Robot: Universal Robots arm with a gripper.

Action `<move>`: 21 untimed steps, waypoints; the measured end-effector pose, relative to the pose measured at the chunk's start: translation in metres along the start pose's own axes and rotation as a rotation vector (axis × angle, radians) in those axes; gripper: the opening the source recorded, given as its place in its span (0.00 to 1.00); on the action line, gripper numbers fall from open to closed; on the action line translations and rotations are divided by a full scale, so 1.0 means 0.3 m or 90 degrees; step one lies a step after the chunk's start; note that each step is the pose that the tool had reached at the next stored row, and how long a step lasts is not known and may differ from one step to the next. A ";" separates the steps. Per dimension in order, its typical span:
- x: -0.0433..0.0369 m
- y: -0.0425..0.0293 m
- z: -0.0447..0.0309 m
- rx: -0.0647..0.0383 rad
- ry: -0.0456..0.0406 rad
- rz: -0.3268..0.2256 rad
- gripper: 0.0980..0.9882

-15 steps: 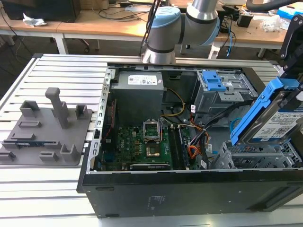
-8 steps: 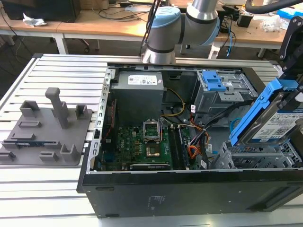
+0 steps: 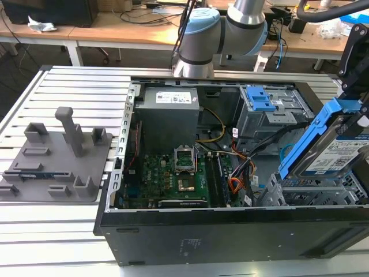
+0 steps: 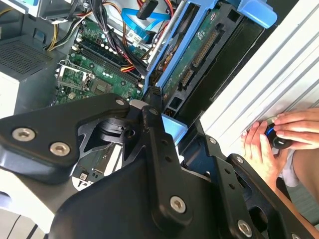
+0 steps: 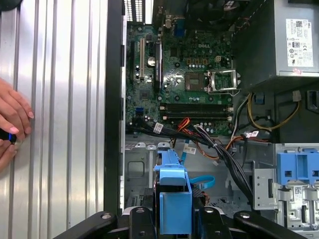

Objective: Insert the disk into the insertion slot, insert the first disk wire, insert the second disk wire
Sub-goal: 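Insert the disk into the insertion slot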

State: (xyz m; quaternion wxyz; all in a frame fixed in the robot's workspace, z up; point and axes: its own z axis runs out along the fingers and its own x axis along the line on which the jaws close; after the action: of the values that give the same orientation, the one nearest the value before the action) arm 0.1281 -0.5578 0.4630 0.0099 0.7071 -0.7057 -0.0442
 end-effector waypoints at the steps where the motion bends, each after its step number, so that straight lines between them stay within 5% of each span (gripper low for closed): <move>1: 0.000 0.000 0.001 0.000 0.0000 0.000 0.30; 21: 0.009 -0.001 0.019 0.000 0.0001 0.000 0.30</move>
State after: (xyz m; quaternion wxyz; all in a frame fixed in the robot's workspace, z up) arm 0.1281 -0.5601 0.4573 0.0099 0.7070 -0.7057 -0.0442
